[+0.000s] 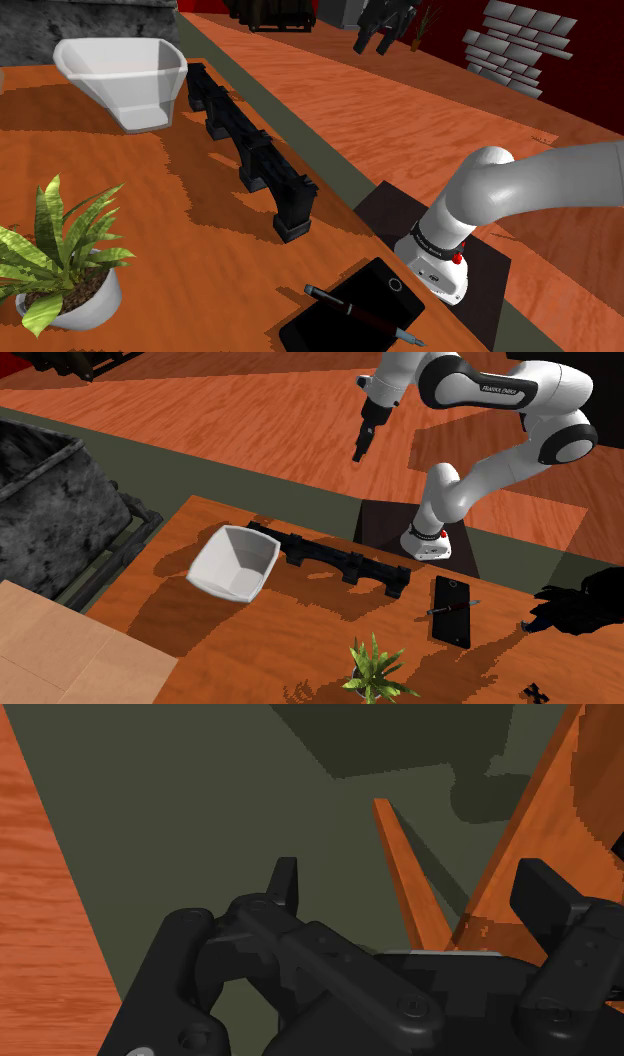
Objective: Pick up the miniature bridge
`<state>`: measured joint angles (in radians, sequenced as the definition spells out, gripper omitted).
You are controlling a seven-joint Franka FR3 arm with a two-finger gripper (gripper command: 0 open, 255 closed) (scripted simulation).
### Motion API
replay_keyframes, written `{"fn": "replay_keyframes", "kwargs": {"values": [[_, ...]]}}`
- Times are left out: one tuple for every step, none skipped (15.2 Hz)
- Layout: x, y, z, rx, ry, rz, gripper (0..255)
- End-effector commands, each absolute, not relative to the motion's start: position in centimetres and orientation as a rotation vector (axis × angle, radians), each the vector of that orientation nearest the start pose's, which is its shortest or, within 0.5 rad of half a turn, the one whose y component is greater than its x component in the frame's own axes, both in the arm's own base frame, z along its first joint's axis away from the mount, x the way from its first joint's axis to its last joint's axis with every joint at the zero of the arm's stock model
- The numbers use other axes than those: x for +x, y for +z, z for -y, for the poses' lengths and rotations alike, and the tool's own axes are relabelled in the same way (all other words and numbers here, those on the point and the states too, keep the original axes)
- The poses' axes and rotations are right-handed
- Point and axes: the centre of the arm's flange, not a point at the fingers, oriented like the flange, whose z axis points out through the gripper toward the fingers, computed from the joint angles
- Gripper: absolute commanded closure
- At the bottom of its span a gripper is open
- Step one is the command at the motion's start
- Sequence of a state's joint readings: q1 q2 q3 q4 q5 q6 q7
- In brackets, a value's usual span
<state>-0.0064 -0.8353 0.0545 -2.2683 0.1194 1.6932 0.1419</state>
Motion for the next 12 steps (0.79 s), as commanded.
{"fn": "replay_keyframes", "kwargs": {"values": [[30.2, 66.0, -3.4, -3.012, -0.381, -0.159, 0], [30.6, 65.8, -4.7, -3.017, -0.37, -0.167, 0], [31.1, 65.6, -6.0, -3.021, -0.359, -0.175, 0], [31.6, 65.4, -7.3, -3.026, -0.348, -0.183, 0], [32.0, 65.2, -8.6, -3.03, -0.337, -0.19, 0], [32.5, 65.0, -9.9, -3.034, -0.325, -0.198, 0], [33.0, 64.8, -11.2, -3.038, -0.314, -0.206, 0], [33.4, 64.6, -12.5, -3.043, -0.303, -0.214, 0], [33.9, 64.3, -13.8, -3.047, -0.291, -0.222, 0], [34.4, 64.1, -15.1, -3.051, -0.28, -0.23, 0], [34.9, 63.8, -16.4, -3.055, -0.269, -0.238, 0], [35.4, 63.6, -17.7, -3.059, -0.257, -0.246, 0]]}}
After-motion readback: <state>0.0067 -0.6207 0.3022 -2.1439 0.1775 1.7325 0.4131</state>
